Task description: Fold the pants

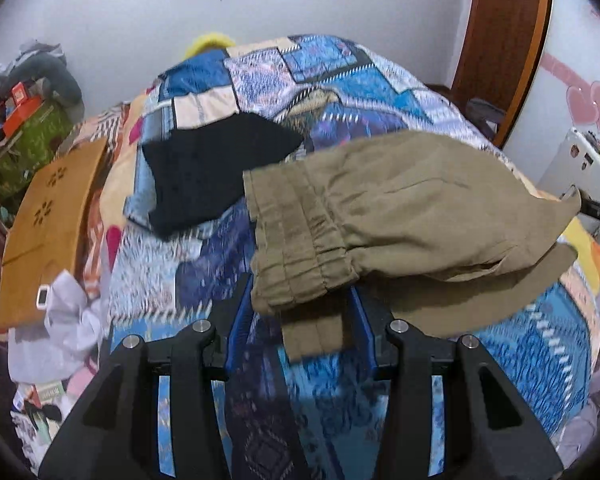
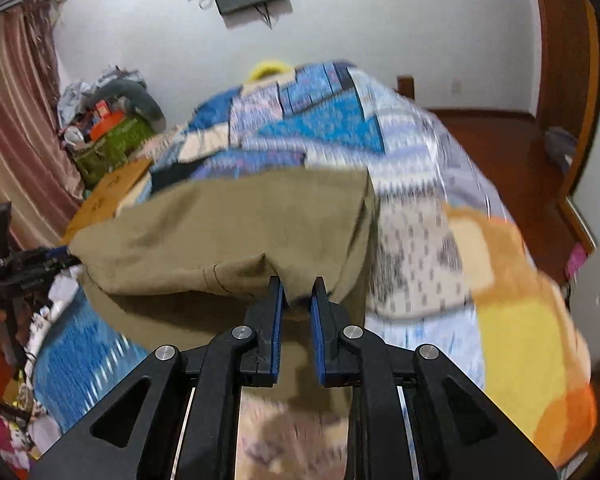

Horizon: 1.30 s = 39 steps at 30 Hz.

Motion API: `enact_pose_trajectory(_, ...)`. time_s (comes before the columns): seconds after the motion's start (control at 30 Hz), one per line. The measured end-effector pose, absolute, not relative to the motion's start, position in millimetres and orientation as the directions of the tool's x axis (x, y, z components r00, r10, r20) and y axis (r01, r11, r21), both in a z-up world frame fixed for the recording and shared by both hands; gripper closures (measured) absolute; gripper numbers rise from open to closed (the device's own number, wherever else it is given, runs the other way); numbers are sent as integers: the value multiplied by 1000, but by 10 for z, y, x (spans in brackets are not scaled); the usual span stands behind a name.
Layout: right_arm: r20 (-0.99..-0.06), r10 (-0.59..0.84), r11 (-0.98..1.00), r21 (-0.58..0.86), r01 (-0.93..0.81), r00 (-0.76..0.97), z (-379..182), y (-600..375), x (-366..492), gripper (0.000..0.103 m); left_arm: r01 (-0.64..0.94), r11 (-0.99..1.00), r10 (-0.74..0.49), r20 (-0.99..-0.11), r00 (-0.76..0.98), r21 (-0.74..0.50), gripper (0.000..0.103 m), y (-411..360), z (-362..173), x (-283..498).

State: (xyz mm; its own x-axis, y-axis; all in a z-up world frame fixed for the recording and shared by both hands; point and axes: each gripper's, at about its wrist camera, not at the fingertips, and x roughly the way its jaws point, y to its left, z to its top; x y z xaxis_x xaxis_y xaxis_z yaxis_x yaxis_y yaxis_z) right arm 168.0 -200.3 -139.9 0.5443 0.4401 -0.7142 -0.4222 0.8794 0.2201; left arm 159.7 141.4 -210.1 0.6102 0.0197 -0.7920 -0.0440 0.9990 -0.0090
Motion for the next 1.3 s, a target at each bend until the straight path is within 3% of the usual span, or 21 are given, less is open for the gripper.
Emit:
enact_pose_trajectory(0.27, -752, 390, 894, 173, -413, 532, -1534, -2048, 1292, 87, -86, 996, 63, -781, 621, 12, 58, 1508, -2027, 1334)
enact_pose_trajectory(0.43, -678, 435, 877, 169, -450, 593, -1199, -1990, 1134, 87, -61, 997, 73, -726, 684, 43, 54, 1450, -1655, 1263)
enact_pose_trajectory(0.5, -646, 467, 860, 176, -478, 603, -1064, -1918, 1100, 81, -47, 997, 79, -711, 698, 64, 28, 1380, -1538, 1275)
enact_pose_trajectory(0.57, -630, 487, 847, 170, -504, 605, -996, -1824, 1068, 69, -62, 992, 121, -705, 699, 109, 13, 1305, -1490, 1315)
enact_pose_trajectory(0.6, -622, 499, 836, 160, -526, 604, -958, -1733, 1066, 65, -47, 992, 117, -707, 697, 118, 12, 1262, -1492, 1343)
enact_pose_trajectory(0.67, -618, 508, 822, 141, -551, 600, -940, -1601, 1045, 43, -10, 990, 109, -726, 679, 139, 11, 1184, -1545, 1397)
enact_pose_trajectory(0.73, -625, 510, 811, 119, -573, 591, -975, -1433, 1037, 33, 19, 983, 124, -743, 658, 181, 11, 1086, -1644, 1452)
enact_pose_trajectory(1.13, -735, 514, 751, 136, -646, 443, -1531, -890, 1093, 32, 182, 908, 183, -746, 640, 378, 11, 598, -2158, 1653)
enact_pose_trajectory(1.3, -751, 511, 735, 130, -666, 418, -1643, -720, 1106, 32, 241, 914, 95, -751, 654, 326, 11, 504, -2086, 1745)
